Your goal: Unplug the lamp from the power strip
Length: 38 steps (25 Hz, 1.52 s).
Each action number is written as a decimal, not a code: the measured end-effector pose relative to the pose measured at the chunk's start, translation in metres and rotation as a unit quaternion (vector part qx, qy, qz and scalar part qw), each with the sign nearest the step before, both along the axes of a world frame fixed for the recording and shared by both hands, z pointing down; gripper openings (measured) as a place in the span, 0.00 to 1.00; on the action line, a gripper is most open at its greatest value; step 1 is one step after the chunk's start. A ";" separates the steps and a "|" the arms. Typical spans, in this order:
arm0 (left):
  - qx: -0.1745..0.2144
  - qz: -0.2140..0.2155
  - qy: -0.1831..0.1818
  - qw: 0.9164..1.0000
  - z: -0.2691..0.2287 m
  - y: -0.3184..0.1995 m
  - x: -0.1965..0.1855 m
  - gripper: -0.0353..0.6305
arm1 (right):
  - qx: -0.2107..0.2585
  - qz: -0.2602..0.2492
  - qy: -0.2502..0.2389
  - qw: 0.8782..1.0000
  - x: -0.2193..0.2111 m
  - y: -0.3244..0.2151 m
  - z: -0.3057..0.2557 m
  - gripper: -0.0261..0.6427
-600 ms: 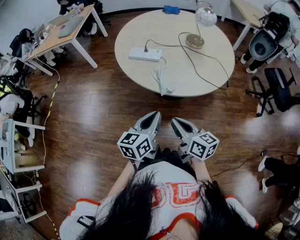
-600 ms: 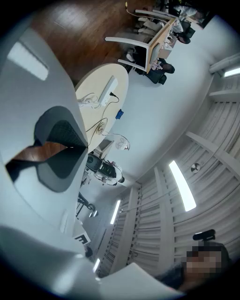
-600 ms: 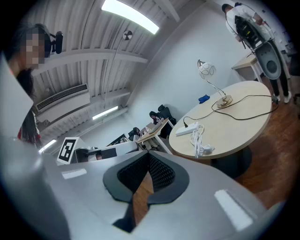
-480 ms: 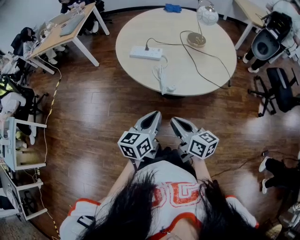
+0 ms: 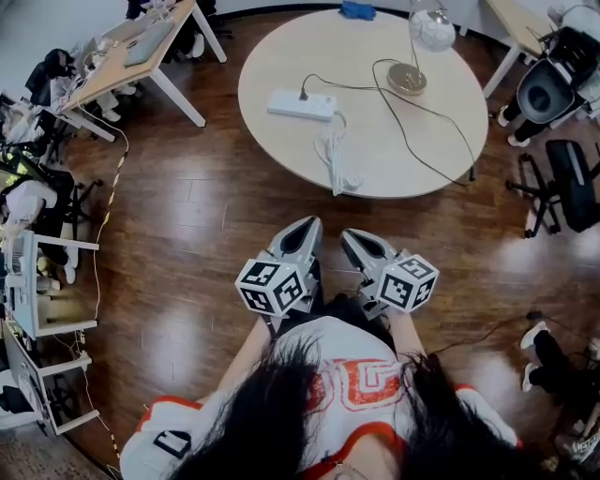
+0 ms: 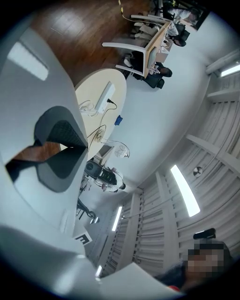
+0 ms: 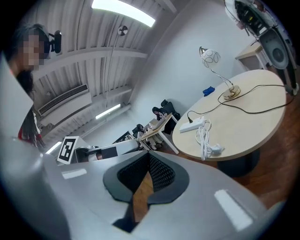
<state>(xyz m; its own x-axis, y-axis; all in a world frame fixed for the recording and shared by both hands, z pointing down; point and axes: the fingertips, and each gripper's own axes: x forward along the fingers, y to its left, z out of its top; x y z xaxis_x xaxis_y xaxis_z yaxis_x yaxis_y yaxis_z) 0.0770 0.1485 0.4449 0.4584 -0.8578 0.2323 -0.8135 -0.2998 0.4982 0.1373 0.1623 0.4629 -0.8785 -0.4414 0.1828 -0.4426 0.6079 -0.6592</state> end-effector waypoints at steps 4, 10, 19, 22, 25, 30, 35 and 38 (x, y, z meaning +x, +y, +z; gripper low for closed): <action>0.005 0.004 -0.002 1.000 -0.001 -0.026 -0.012 0.05 | 0.002 0.010 0.007 1.000 -0.009 -0.028 0.000 0.04; 0.012 0.013 -0.014 1.000 -0.008 -0.077 -0.051 0.05 | -0.001 0.019 0.009 1.000 -0.043 -0.076 0.000 0.04; 0.020 0.043 -0.018 0.999 -0.009 -0.141 -0.111 0.05 | -0.001 0.056 0.017 0.998 -0.099 -0.139 -0.003 0.04; 0.025 0.051 -0.016 0.998 -0.009 -0.159 -0.126 0.05 | -0.005 0.069 0.021 0.997 -0.111 -0.150 -0.002 0.04; 0.021 0.052 -0.004 0.998 -0.005 -0.170 -0.135 0.05 | -0.009 0.068 0.033 0.997 -0.120 -0.156 0.002 0.04; 0.013 0.059 0.015 0.998 0.000 -0.176 -0.135 0.05 | -0.010 0.072 0.052 0.996 -0.122 -0.165 0.003 0.04; 0.011 0.052 0.043 0.998 -0.003 -0.182 -0.137 0.05 | -0.008 0.072 0.065 0.995 -0.120 -0.176 0.003 0.04; 0.004 0.046 0.046 0.998 0.000 -0.186 -0.141 0.05 | -0.010 0.066 0.070 0.995 -0.121 -0.184 0.007 0.04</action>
<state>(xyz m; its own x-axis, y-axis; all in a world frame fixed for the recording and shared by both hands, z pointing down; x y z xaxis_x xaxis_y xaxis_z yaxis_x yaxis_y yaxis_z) -0.0640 -0.0372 0.4450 0.5544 -0.8126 0.1801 -0.7337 -0.3751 0.5665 0.0160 -0.0212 0.4696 -0.7781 -0.5471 0.3086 -0.6061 0.5252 -0.5973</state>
